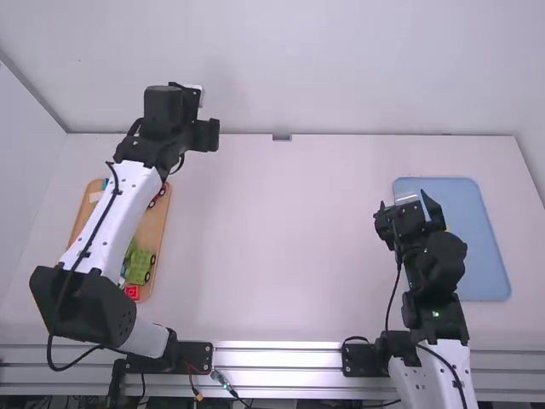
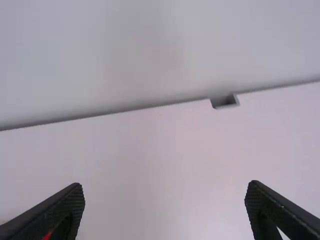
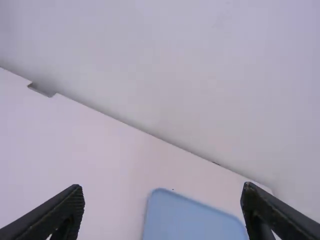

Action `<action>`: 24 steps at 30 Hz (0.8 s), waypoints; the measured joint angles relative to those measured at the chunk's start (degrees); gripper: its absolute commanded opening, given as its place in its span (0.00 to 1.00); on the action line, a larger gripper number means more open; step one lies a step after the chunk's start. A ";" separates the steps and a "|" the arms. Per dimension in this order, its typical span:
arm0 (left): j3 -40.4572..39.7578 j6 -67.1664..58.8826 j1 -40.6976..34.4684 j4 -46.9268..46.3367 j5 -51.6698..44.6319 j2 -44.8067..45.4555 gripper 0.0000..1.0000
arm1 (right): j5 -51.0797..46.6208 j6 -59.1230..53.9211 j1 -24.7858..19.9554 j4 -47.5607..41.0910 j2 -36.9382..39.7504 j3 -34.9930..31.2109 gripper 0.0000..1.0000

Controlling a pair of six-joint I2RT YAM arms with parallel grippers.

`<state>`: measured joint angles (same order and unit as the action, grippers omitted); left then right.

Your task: Assemble lego blocks to make yellow taxi

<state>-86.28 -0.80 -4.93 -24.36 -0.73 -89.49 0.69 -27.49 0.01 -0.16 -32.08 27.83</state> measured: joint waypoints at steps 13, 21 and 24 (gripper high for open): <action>13.68 0.66 5.09 13.55 0.79 13.75 0.56 | -0.35 15.80 -0.02 -0.04 17.79 -17.46 0.45; 23.74 0.85 5.09 23.52 0.79 24.17 0.38 | -0.57 24.61 -0.02 0.11 27.54 -27.12 0.29; 27.56 0.87 5.09 24.11 0.81 28.57 0.31 | -0.44 25.94 -0.02 0.48 30.58 -27.21 0.24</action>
<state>-58.72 0.08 0.16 -0.25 0.08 -60.93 0.25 -1.54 -0.01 0.32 -1.50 0.62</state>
